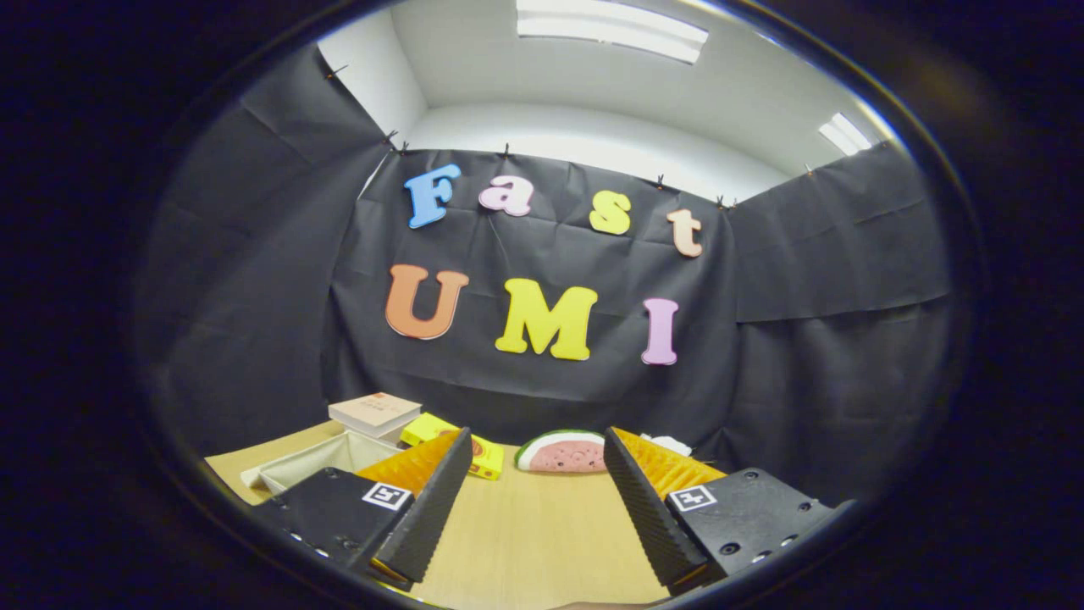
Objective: Open the storage box then place both shoes into the box .Put the left shoe in first, then the right shoe, with the right side of both shoes facing outward in a uniform manner.
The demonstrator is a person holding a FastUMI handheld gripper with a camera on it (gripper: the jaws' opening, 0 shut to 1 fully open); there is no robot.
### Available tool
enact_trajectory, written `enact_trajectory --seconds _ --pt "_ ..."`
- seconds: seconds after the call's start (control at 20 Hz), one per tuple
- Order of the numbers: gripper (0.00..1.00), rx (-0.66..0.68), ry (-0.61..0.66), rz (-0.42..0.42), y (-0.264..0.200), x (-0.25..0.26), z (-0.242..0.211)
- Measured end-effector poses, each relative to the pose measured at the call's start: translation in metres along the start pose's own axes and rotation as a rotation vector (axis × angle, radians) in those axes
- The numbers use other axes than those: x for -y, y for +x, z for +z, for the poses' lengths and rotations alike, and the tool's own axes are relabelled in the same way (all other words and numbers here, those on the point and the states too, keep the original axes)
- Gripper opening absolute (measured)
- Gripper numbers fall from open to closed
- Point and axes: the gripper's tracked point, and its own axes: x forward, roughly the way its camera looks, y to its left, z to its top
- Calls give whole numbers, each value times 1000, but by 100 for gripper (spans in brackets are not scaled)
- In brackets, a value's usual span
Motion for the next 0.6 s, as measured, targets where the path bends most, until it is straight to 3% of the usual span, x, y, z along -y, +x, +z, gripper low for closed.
enact_trajectory --seconds 0.25,0.6 --pt "94 -46 127 42 7 28 -13" --pt "96 -36 100 -8 10 74 -27"
